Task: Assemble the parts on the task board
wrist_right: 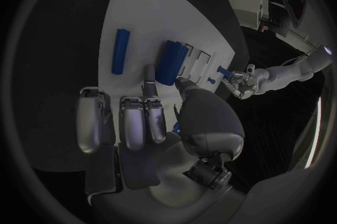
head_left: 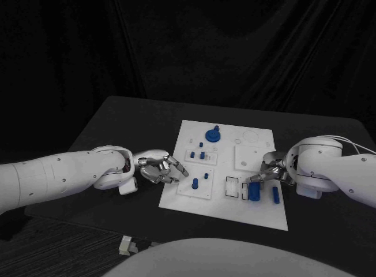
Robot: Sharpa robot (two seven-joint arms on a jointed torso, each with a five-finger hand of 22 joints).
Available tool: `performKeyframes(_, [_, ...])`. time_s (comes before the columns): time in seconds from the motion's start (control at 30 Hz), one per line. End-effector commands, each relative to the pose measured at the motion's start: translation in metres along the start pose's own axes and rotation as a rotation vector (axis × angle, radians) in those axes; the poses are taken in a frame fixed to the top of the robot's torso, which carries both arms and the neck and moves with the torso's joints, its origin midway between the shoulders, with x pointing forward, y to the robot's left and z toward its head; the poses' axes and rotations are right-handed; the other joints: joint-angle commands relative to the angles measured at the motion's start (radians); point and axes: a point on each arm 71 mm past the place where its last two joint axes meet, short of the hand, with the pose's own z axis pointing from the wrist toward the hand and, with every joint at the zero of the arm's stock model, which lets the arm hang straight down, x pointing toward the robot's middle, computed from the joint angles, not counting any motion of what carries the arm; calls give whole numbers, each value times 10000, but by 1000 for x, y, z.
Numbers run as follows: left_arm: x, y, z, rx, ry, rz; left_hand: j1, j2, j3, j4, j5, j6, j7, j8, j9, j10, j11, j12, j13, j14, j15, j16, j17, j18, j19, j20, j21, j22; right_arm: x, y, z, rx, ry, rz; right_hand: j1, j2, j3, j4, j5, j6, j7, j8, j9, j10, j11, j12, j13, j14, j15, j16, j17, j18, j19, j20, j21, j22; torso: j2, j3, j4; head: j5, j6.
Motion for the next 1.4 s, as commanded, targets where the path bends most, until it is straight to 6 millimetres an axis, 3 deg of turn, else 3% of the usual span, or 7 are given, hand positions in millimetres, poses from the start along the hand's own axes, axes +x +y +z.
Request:
performKeyframes(0.03, [2, -1, 1, 103, 142, -115, -103, 4, 65, 13, 65, 55, 49, 56, 10, 58, 80, -67, 1879, 1038, 98, 26, 2635, 131, -108, 6, -92, 1641, 3, -2, 2, 208, 218, -110, 121, -1, 123, -67, 429, 82, -26, 17, 54, 1032, -92, 25, 2631, 1067, -91, 25, 2635, 176, 404, -61, -81, 2083, -2, -1, 1, 6, 2])
performKeyframes(0.23, [2, 0, 0, 59, 130, -112, -114, 5, 66, 21, 68, 57, 55, 56, 10, 61, 86, -65, 1881, 1038, 102, 26, 2635, 128, -101, 9, -86, 1644, 5, -1, 3, 175, 238, -36, 321, -88, 568, -391, 1649, 44, -58, 52, 197, 1032, -128, 25, 2631, 1067, -128, 25, 2635, 198, 369, -97, -189, 2052, -5, -1, 0, 13, 2])
performKeyframes(0.33, [2, 0, 0, 40, 135, -115, -114, 5, 66, 21, 68, 57, 55, 56, 10, 61, 86, -65, 1881, 1038, 102, 26, 2635, 128, -101, 9, -86, 1644, 6, -1, 3, 169, 224, -28, 427, -228, 715, -595, 1642, 4, -60, 56, 254, 1032, -133, 25, 2631, 1067, -133, 25, 2635, 210, 352, -106, -246, 2035, -2, -1, 0, 20, 2])
performKeyframes(0.47, [2, 0, 0, 24, 148, -121, -128, 7, 67, 31, 75, 59, 62, 57, 10, 61, 93, -65, 1881, 1038, 106, 26, 2635, 130, -109, 11, -92, 1641, 6, -1, 3, 169, 220, -60, 485, -442, 813, -841, 1108, -56, -44, 63, 350, 1032, -119, 25, 2631, 1067, -127, 25, 2635, 209, 356, -103, -261, 2033, -3, 0, 1, 32, 2])
performKeyframes(0.8, [2, 0, 1, 7, 197, -137, -148, 15, 75, 47, 89, 66, 73, 59, 10, 65, 103, -62, 1885, 1038, 115, 26, 2635, 128, -109, 17, -92, 1641, 6, 1, 3, 156, 113, -139, 206, -512, 584, -897, -1486, -43, -39, 178, 675, 1032, -108, 25, 2631, 1067, -114, 25, 2635, 206, 379, -88, -270, 2041, -4, -2, -1, 30, 2])
performKeyframes(1.03, [2, 0, 1, -20, 222, -150, -171, 29, 87, 66, 108, 84, 88, 66, 12, 55, 115, -68, 1878, 1038, 126, 26, 2635, 128, -113, 24, -95, 1639, 6, 2, 3, 149, -7, -76, 749, -538, 623, -1305, -1678, -3, -89, 288, 893, 1032, -149, 25, 2631, 1067, -144, 25, 2635, 201, 393, -110, -257, 2050, -4, -1, -1, 24, 2])
performKeyframes(1.4, [2, 0, 2, -49, 261, -162, -185, 35, 95, 76, 119, 102, 100, 75, 15, 58, 123, -65, 1881, 1038, 133, 26, 2635, 127, -113, 29, -95, 1639, 5, -1, 2, 104, -154, 396, 1197, -527, 1040, -1771, 1473, -80, -264, 698, 1744, 1032, -306, 25, 2631, 1067, -282, 25, 2635, 223, 359, -237, -384, 2021, -1, 1, -2, 20, 2])
